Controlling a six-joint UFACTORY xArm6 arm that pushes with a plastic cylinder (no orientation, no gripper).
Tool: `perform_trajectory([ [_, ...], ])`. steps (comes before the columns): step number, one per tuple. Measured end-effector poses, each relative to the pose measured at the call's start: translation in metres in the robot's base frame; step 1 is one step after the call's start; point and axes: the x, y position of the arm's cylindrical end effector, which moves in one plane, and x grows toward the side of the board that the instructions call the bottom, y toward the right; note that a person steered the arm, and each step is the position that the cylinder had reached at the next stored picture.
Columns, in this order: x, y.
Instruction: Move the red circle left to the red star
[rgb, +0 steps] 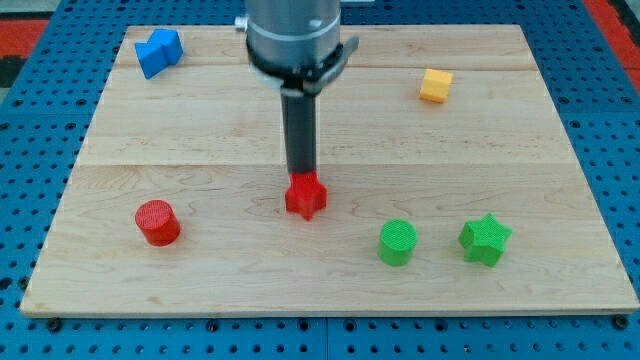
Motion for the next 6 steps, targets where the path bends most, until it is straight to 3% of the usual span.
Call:
perform_trajectory([
  [1, 0.042, -0.001],
  [2, 0.009, -0.003],
  [3, -0.004, -0.118],
  [4, 0.013, -0.193],
  [6, 0.041, -0.109],
])
